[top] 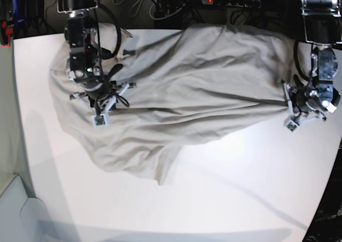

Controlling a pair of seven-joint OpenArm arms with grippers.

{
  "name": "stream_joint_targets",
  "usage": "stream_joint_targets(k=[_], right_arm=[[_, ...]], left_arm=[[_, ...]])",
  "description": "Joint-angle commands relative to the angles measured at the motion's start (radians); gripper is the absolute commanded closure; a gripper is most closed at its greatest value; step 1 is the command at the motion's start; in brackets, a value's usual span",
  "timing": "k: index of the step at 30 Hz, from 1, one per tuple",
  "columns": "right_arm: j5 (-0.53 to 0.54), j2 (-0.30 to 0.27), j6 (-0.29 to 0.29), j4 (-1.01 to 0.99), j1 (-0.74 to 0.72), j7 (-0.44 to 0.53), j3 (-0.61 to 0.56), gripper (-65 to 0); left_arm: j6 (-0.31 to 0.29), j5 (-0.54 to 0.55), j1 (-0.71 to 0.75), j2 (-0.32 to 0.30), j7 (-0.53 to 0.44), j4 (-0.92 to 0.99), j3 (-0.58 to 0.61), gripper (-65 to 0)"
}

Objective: Layout the t-shirt on the table in an organized manner, then fold the t-shirt properly
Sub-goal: 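Pull the grasped edge away from the right gripper with the left gripper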

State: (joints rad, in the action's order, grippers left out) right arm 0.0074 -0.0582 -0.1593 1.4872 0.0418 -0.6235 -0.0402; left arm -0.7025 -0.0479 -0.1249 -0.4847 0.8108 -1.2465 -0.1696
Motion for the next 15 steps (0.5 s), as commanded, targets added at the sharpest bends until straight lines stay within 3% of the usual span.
stream_joint_targets(k=[1, 5, 8, 11, 15], right_arm=[[-0.007, -0.007, 0.004, 0.008, -0.009, -0.008, 0.003, 0.0], [-0.007, -0.007, 0.004, 0.008, -0.009, -0.008, 0.003, 0.0], [-0.007, -0.007, 0.004, 0.008, -0.009, -0.008, 0.003, 0.0], [-0.007, -0.007, 0.004, 0.008, -0.009, -0.008, 0.003, 0.0], [-0.007, -0.007, 0.004, 0.008, -0.009, -0.011, 0.003, 0.0]], left_arm=[[0.004, 0.001, -0.020, -0.024, -0.008, -0.046, -0.012, -0.2], [0.004, 0.000, -0.020, -0.026, 0.037, -0.158, -0.017, -0.2], [0.008, 0.003, -0.026, -0.010, 0.051, -0.204, -0.103, -0.2], [0.008, -0.013, -0.095, 0.033, 0.051, -0.189, -0.173, -0.2], [0.008, -0.054, -0.157, 0.045, 0.049, -0.120, -0.204, -0.2]])
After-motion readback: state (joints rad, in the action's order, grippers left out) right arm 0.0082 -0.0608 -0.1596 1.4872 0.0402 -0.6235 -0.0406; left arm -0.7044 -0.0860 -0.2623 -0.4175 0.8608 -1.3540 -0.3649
